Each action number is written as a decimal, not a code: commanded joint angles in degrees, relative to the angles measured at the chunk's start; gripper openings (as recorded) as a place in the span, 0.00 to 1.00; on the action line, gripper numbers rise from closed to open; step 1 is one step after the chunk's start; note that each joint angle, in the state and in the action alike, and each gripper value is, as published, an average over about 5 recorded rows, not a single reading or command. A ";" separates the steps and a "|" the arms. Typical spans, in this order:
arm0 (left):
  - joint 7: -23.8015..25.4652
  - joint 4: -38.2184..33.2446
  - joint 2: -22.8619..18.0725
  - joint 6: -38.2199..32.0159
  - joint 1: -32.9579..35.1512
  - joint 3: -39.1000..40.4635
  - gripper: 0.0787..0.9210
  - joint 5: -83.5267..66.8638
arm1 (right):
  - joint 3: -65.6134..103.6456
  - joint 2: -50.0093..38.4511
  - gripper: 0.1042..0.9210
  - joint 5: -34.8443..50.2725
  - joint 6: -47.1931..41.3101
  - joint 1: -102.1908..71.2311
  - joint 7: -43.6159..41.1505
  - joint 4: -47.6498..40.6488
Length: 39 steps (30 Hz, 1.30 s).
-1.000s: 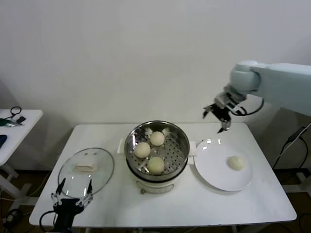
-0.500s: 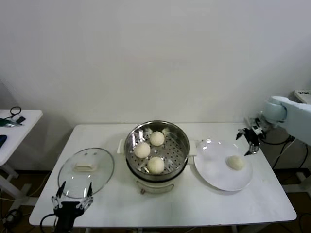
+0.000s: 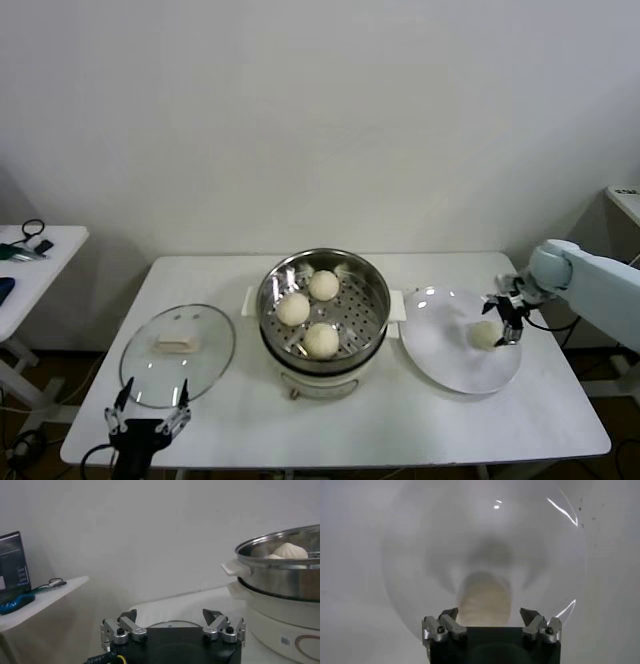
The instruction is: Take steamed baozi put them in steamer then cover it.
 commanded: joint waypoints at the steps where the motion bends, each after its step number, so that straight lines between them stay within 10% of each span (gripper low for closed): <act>1: 0.02 0.10 0.01 0.03 -0.02 0.04 0.88 0.06 | 4.02 1.22 0.83 -1.66 -1.56 -4.55 0.72 -2.12; 12: -0.08 -0.58 0.19 0.10 0.30 0.05 0.88 -0.06 | -5.81 0.11 0.62 3.66 -3.18 7.20 -0.40 2.37; 26: -0.04 -0.67 0.87 0.33 0.03 0.01 0.88 -0.25 | -37.79 9.95 0.61 38.07 -13.31 61.28 -2.42 30.75; 39: 0.26 -0.62 1.37 0.83 -0.81 0.77 0.88 -0.65 | -29.34 19.65 0.61 41.70 -23.07 45.84 9.34 39.50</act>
